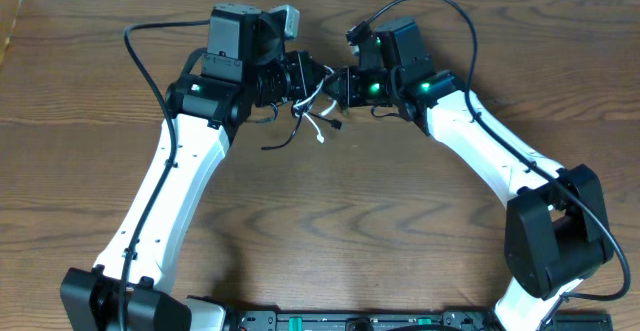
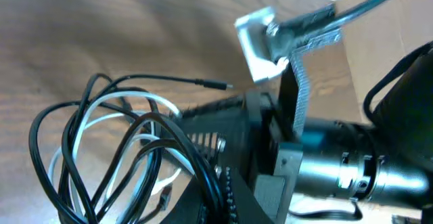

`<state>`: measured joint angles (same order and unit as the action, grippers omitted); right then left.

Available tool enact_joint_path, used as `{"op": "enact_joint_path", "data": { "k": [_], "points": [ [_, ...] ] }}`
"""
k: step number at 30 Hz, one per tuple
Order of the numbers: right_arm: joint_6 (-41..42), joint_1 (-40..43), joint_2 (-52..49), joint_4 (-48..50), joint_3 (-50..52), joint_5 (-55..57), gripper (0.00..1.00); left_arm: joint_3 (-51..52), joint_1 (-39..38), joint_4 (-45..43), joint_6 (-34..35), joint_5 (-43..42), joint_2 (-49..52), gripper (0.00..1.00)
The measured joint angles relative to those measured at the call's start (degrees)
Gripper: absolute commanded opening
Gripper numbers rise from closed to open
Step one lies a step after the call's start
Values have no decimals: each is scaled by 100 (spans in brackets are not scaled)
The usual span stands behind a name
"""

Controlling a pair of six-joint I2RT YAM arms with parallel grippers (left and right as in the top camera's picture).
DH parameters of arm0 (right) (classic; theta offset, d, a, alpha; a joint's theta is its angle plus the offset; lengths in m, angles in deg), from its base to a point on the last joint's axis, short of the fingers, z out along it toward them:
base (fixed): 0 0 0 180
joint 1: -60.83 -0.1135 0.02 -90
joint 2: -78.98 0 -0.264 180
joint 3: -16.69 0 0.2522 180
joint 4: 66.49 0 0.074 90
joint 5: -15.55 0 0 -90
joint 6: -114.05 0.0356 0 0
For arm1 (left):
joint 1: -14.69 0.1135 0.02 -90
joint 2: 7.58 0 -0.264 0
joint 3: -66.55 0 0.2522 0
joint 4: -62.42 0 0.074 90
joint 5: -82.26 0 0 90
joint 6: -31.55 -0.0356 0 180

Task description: Untangle cables

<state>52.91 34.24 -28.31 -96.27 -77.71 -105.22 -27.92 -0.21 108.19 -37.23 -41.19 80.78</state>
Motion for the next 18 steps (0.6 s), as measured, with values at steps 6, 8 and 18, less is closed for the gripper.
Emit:
{"op": "enact_joint_path", "data": {
  "k": [6,8,18],
  "points": [
    [22,92,44,-240,0,-37,1,0,0,601,-219,-96,0,8],
    [22,210,122,-334,0,-157,1,0,0,758,-396,-98,0,8],
    [87,1102,1193,-214,-2,-1060,1,0,0,1268,-1674,-205,0,7]
  ]
}}
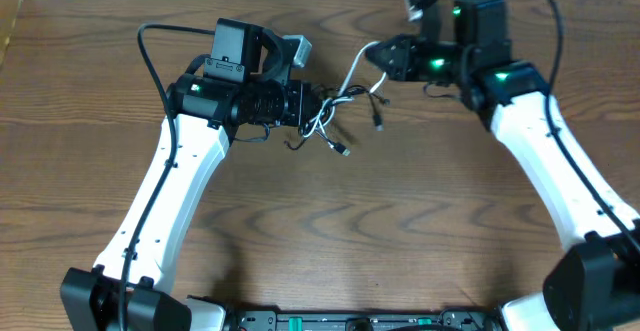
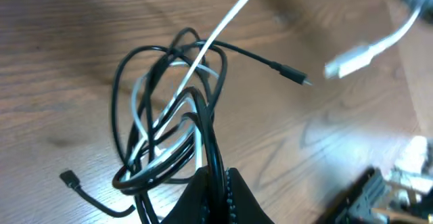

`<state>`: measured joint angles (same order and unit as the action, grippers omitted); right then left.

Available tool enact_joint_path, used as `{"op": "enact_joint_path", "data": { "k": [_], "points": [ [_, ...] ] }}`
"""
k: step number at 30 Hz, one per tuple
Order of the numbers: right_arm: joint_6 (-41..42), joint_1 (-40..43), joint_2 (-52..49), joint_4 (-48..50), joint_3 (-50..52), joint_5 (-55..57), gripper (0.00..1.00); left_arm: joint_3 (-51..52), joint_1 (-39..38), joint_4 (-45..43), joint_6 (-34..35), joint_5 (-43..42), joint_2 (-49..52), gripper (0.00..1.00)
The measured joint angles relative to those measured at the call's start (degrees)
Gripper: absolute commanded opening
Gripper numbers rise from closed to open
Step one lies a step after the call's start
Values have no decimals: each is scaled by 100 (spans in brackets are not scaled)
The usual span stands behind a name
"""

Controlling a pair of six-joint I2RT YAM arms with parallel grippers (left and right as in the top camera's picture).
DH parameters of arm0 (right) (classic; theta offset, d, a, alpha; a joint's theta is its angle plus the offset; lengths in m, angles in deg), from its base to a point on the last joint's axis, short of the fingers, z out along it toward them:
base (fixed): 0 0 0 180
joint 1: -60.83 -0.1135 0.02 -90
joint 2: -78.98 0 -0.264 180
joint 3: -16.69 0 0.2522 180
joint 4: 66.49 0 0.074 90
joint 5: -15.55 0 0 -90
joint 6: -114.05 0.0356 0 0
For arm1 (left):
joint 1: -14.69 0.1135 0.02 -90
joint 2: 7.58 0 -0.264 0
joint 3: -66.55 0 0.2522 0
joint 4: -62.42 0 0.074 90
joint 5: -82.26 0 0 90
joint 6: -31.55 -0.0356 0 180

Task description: Untangle cables

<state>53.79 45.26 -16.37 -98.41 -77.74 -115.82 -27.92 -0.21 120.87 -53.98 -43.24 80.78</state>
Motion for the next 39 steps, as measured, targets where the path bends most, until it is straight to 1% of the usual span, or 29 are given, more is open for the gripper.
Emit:
{"op": "enact_joint_path", "data": {
  "k": [3,6,9,10,11,12,13,14,15,19,22,27,29,32,36,39],
  "points": [
    [103,24,11,192,-2,94,1,0,0,26,-358,-435,0,8],
    [205,-13,-129,367,-2,433,1,0,0,26,-649,-966,0,7],
    [271,-116,-372,555,-2,774,1,0,-59,26,-798,-1298,0,7],
    [278,-155,-466,595,-2,844,2,0,-98,24,-824,-1366,0,7],
    [291,-199,-568,636,-2,907,9,0,-142,24,-844,-1414,0,7],
    [302,-240,-684,662,-2,975,23,0,-208,20,-879,-1460,0,8],
    [310,-280,-787,682,-2,1023,47,0,-271,13,-901,-1502,0,7],
    [330,-315,-890,695,-2,1056,76,0,-328,13,-905,-1530,0,7],
    [343,-332,-975,697,-2,1097,99,0,-382,11,-909,-1550,0,7],
    [354,-334,-1137,638,0,1119,99,0,-494,-17,-901,-1611,0,8],
    [275,-232,-1121,662,-2,848,99,0,-474,-157,-802,-1631,0,7],
    [22,59,-988,363,0,372,99,0,-361,-586,-273,-1670,0,7],
    [-267,166,-870,249,0,157,99,0,-295,-798,122,-1676,0,7],
    [-984,188,-748,151,-2,-295,94,2,-212,-1117,850,-1720,0,7],
    [-1937,175,-734,68,-2,-953,88,2,-44,-1495,1738,-2144,0,7],
    [-2592,275,-732,9,-2,-1504,82,2,149,-1543,2181,-2470,0,7]
  ]
}}
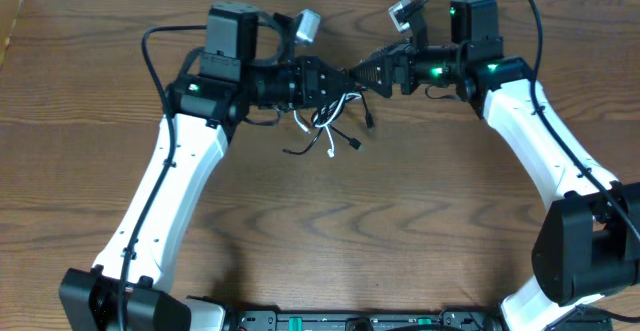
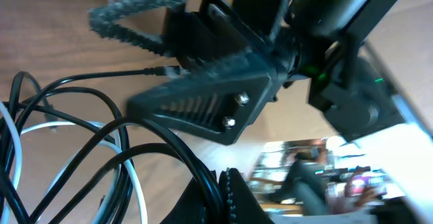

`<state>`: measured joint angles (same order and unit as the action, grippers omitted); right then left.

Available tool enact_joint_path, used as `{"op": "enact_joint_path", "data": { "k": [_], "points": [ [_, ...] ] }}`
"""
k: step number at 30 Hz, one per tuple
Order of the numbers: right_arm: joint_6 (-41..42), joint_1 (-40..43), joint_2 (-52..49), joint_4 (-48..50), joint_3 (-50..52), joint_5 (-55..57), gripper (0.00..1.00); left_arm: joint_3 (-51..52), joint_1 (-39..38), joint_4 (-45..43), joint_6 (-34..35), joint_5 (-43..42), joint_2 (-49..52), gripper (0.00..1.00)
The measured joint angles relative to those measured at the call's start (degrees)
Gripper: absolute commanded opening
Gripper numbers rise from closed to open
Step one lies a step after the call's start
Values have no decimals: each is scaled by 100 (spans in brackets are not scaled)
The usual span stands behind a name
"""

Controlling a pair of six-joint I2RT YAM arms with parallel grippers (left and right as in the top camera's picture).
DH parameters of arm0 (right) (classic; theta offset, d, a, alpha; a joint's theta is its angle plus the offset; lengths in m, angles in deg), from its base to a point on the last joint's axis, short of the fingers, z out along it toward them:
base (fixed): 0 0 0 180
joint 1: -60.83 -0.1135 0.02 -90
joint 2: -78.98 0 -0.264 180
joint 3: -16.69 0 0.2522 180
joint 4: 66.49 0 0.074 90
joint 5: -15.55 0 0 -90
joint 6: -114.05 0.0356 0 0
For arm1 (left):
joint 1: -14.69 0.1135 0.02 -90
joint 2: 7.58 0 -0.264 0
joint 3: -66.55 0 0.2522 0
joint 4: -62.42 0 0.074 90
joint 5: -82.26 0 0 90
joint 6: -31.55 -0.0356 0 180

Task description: Untangle cables

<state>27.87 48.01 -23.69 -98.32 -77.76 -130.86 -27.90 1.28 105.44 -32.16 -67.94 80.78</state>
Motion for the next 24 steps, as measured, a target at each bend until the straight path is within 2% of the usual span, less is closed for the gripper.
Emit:
{"op": "enact_joint_path", "data": {
  "k": [6,11,17,24],
  "points": [
    [-1200,299,-2,-446,0,-951,80,0,442,-85,581,-584,0,7],
    [-1867,122,-2,-614,0,-1257,78,0,592,-385,990,-1102,0,8],
    [-2205,-289,0,-503,0,-1104,71,0,590,-549,1405,-1486,0,8],
    [-2317,-632,-2,-262,0,-483,62,0,590,-551,1572,-1626,0,8]
  ]
}}
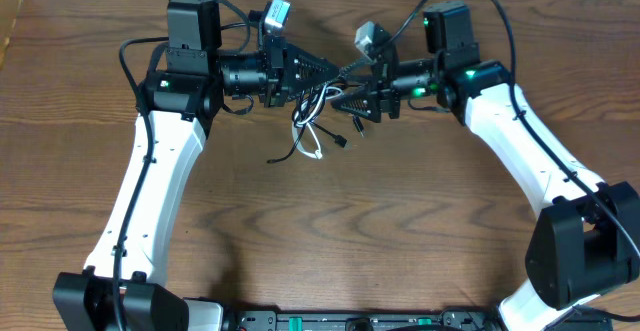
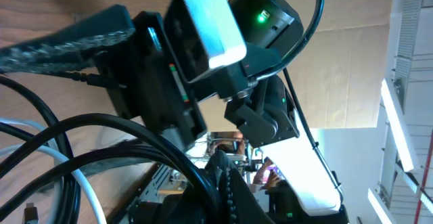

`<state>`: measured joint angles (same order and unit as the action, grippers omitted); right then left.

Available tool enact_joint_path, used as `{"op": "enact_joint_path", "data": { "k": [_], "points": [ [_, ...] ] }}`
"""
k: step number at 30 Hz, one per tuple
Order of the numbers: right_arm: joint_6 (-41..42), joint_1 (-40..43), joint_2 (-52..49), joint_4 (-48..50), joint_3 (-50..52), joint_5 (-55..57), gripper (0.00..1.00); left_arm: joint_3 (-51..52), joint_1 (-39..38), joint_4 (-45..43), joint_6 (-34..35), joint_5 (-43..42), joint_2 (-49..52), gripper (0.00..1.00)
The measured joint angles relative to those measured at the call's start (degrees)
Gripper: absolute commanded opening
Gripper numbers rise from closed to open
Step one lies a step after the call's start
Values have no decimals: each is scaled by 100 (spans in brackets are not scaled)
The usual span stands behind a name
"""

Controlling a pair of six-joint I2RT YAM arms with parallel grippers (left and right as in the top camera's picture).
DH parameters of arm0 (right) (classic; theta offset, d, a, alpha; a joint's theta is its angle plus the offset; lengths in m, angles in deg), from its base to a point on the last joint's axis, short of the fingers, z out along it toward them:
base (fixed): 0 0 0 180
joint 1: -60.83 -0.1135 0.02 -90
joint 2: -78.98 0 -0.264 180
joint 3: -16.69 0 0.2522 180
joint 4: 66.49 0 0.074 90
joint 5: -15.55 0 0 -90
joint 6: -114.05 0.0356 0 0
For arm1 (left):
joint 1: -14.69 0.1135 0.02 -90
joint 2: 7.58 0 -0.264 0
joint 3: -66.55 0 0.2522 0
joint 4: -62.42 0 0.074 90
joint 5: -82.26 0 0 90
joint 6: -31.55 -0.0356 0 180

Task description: Untangle cables

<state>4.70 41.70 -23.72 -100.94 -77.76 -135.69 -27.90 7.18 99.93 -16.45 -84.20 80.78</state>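
A tangle of black and white cables [image 1: 314, 123] hangs from my left gripper [image 1: 333, 72], which is shut on its black strands above the table. The left wrist view shows those thick black loops [image 2: 101, 132] and one white strand [image 2: 82, 185] running into the shut jaws of the left gripper [image 2: 220, 175]. My right gripper [image 1: 345, 85] faces it tip to tip from the right. Its fingers are spread, one above and one below the top of the bundle. A ribbed finger [image 2: 64, 42] of the right gripper fills the upper left of the wrist view, with a thin black lead beside it.
The brown wooden table [image 1: 330, 231] lies under both arms. Loose plug ends [image 1: 340, 141] of the bundle dangle just over the wood. Each arm's own black cable arcs behind it near the far edge.
My left gripper has drawn back to the left with the bundle. The right gripper has come further left and lower, and now sits right at the left fingertips.
Both grippers met at the bundle in the table's middle. Then the right one stood away at the upper right with a white cable stretched from the tangle held by the left. Later it was back facing the left gripper, open, and now it straddles the bundle's top.
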Motion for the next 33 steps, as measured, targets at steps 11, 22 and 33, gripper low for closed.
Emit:
{"op": "enact_joint_path", "data": {
  "k": [11,22,33],
  "points": [
    [-50,-149,2,197,0,605,38,0,0,-33,245,-59,0,8],
    [492,-721,-2,1034,0,1539,42,0,0,-44,428,-105,0,8],
    [1434,-986,-4,1510,2,2756,1,0,2,-85,446,-122,0,7]
  ]
}}
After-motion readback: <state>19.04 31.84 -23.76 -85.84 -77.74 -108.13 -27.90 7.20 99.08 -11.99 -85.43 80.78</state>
